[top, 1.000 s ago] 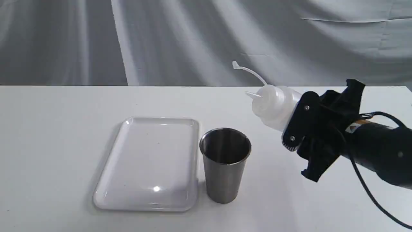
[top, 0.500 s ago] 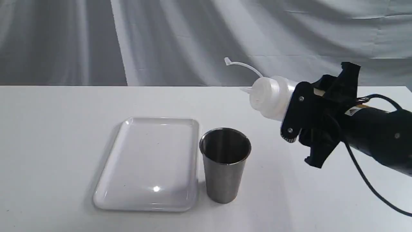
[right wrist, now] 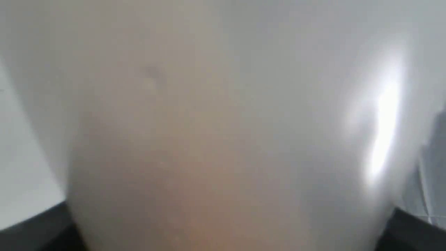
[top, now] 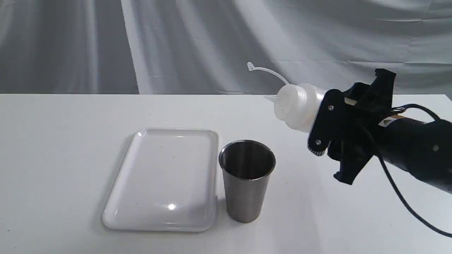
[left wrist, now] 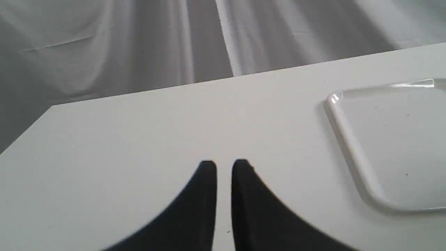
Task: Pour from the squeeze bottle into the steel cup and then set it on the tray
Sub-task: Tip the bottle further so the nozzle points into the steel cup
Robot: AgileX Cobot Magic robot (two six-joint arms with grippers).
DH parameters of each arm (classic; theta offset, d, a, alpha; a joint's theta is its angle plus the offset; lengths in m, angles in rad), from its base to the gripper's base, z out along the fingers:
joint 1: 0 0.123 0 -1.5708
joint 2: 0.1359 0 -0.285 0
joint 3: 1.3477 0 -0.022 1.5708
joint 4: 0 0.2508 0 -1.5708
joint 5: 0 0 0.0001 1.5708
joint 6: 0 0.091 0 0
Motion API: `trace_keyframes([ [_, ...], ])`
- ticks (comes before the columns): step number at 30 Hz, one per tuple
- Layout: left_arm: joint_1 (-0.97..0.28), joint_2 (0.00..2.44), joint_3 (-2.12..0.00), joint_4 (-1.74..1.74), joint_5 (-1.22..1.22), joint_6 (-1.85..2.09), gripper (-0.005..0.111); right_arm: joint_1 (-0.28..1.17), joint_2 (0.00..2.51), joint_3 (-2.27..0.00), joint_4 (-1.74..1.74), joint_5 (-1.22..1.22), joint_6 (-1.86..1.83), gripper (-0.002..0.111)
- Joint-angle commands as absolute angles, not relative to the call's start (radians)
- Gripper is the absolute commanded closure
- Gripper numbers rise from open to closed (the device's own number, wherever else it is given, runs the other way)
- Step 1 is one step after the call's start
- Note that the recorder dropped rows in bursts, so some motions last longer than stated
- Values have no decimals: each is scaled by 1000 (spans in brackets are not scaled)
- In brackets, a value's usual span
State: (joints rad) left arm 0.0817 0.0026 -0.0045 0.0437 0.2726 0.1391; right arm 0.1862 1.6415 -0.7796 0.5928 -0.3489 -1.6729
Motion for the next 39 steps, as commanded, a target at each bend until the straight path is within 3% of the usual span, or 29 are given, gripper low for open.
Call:
trace_keyframes([
  [1, 82, 0, 0, 44, 266, 137, 98, 187, 1633, -790, 592, -387, -1666, 91],
  [39, 82, 0, 0, 44, 266, 137, 98, 189, 1635, -823, 568, -489, -2123, 91],
])
